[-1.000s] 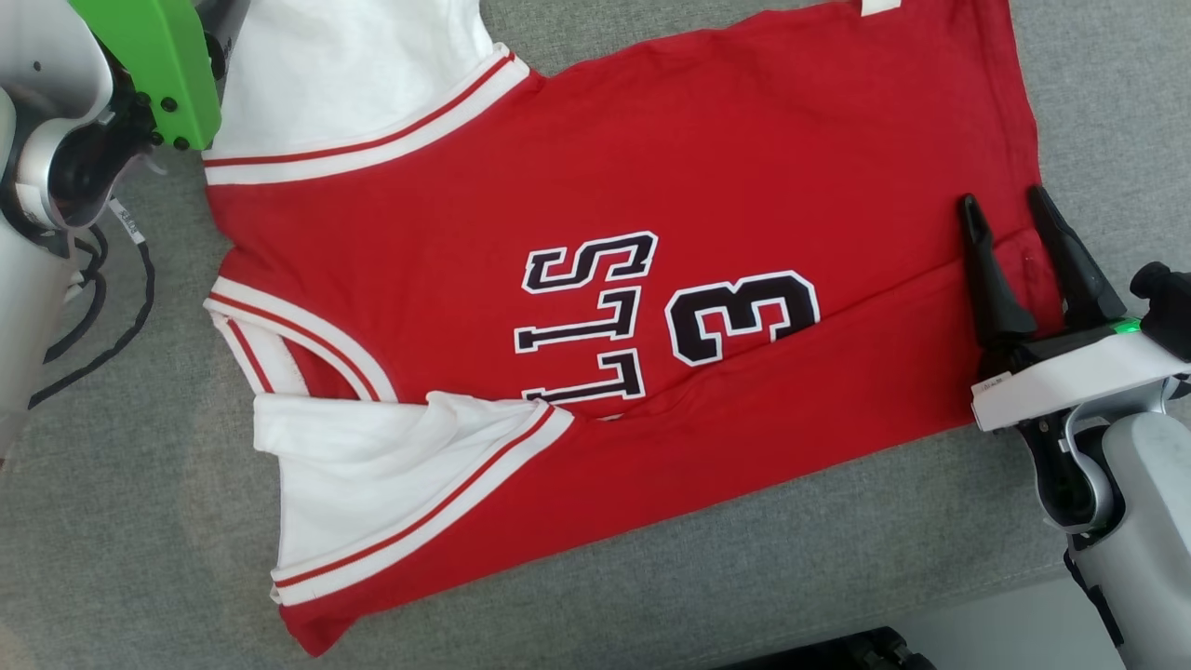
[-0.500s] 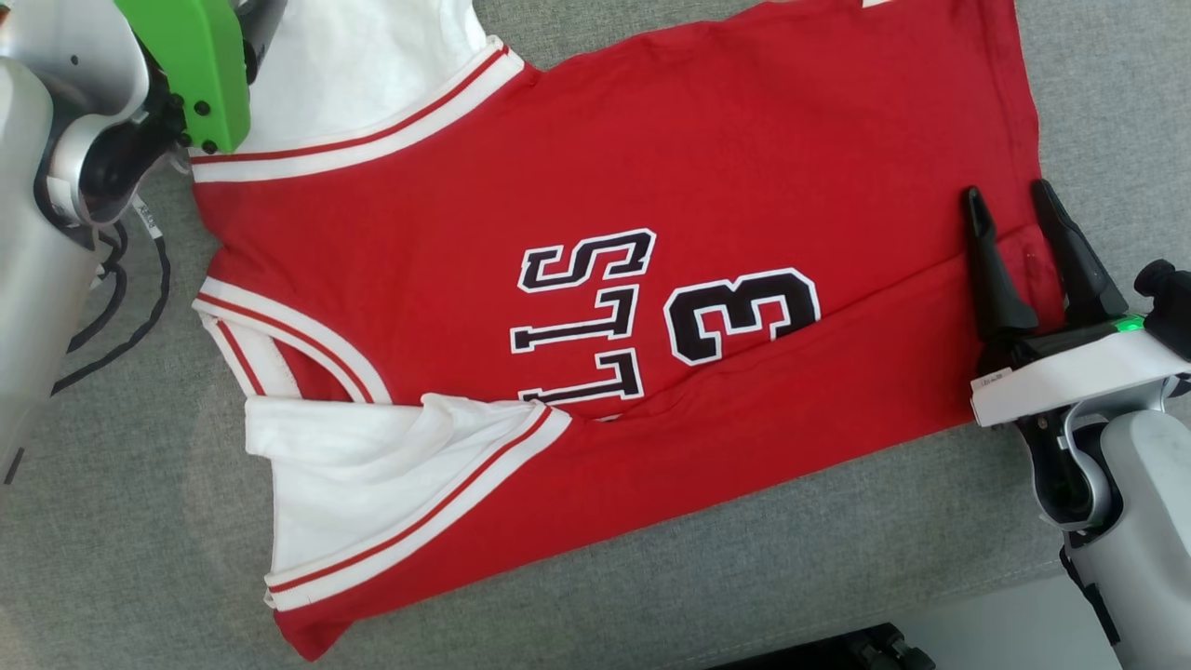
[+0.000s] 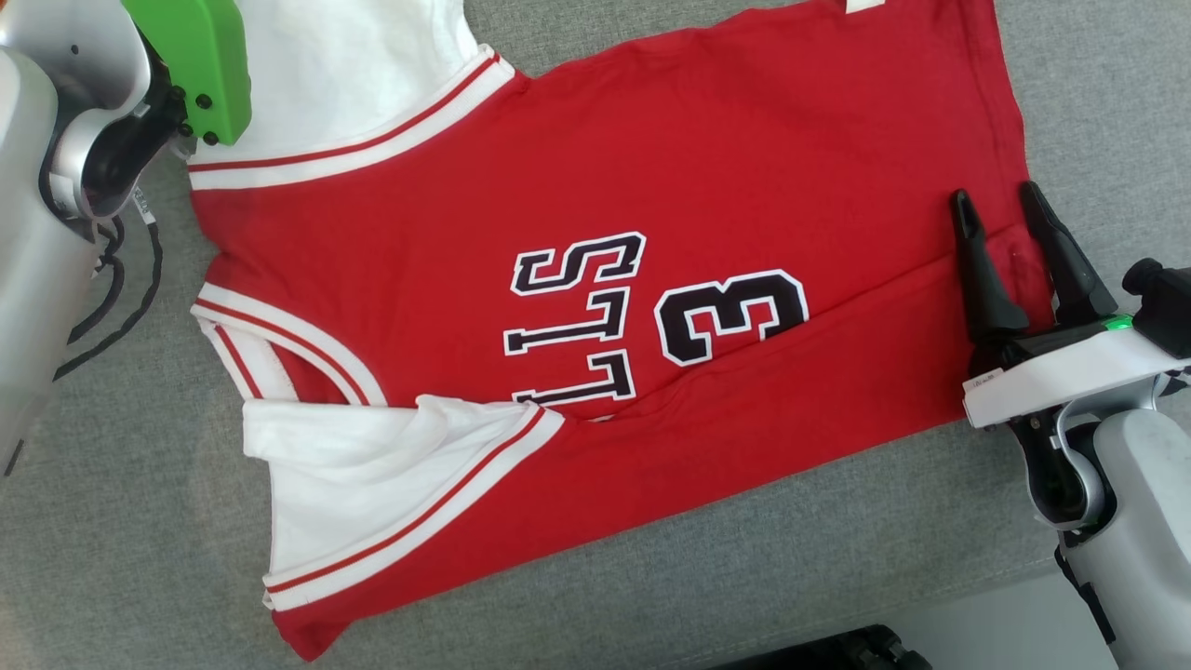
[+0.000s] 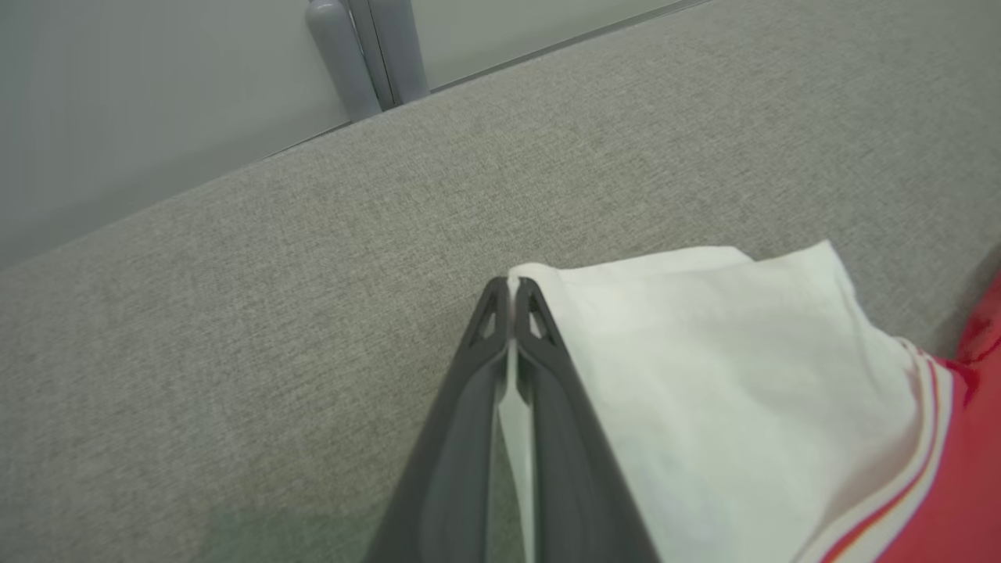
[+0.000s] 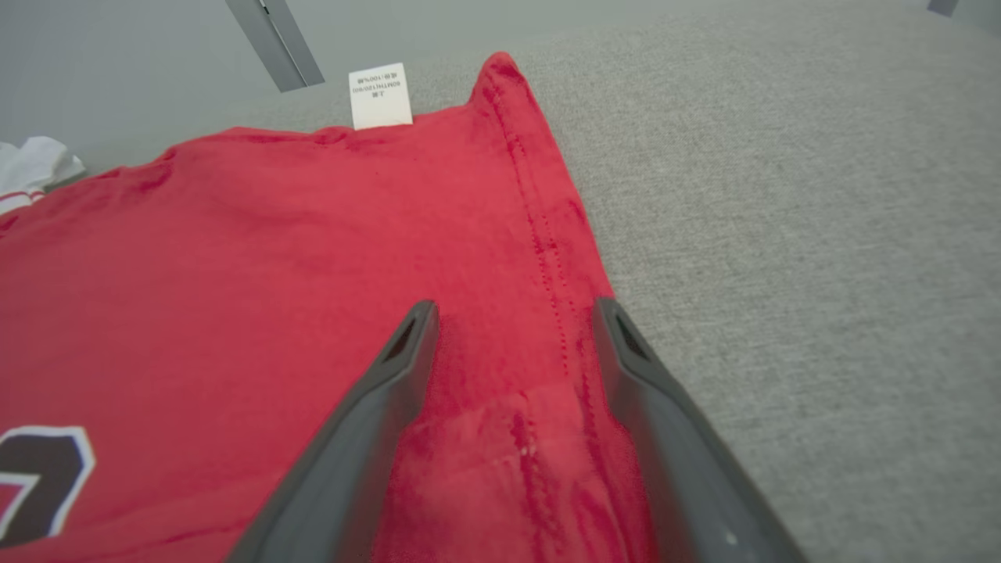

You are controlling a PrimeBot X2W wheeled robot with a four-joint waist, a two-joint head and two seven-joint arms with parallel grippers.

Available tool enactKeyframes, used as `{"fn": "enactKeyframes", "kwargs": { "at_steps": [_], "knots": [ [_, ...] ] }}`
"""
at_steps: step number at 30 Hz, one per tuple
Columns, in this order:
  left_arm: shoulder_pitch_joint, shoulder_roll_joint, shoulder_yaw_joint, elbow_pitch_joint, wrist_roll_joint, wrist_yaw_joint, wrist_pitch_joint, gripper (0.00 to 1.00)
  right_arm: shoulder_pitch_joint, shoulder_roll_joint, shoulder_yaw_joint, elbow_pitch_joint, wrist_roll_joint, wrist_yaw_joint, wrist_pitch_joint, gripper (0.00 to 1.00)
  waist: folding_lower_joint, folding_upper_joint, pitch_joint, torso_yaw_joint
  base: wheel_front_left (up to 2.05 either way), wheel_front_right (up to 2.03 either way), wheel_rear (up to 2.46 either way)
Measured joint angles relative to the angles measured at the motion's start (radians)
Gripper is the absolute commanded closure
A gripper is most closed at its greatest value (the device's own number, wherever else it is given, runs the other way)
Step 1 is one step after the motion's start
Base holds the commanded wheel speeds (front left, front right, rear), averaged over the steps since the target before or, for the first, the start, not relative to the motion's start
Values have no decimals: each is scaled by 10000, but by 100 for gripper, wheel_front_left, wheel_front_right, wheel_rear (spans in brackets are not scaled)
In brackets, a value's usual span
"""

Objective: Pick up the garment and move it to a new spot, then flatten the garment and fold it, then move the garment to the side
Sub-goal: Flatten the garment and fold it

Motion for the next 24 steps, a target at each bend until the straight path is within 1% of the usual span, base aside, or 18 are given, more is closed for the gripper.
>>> {"fn": "enactKeyframes", "kwargs": {
  "at_steps": [4, 7, 10, 14, 18, 21, 24],
  "knots": [
    [-23, -6, 50, 25, -73, -81, -209, 100, -35, -105, 54, 77, 117, 0, 10, 0, 0, 0, -154, 52, 0, 0, 0],
    [-52, -8, 102, 10, -132, -104, -322, 100, -375, -244, 178, 217, 201, 0, 13, 0, -1, 0, -289, 99, 0, 0, 0],
    [-62, -10, 121, -82, -196, -151, -320, 100, -999, -416, 272, 407, 219, 0, 426, 0, -1, 0, -417, 153, 0, 0, 0],
    [-72, -27, 113, -326, -268, -174, -280, 100, -2144, -514, 328, 805, -23, 0, 1534, 0, -1, 0, -541, 261, 0, 0, 0],
    [-92, -29, 69, -596, -291, -171, -184, 100, -3311, -495, 359, 1361, -445, 0, 2972, 0, -1, 0, -579, 415, 0, 0, 0],
    [-94, -38, 15, -823, -293, -159, -128, 100, -3927, -466, 180, 1875, -849, 0, 4079, 0, -1, 0, -571, 540, 0, 0, 0],
    [-95, -13, 8, -978, -303, -125, -98, 100, -4372, -374, -52, 2197, -1290, 0, 4943, 0, -1, 0, -541, 639, 0, 0, 0]
  ]
}}
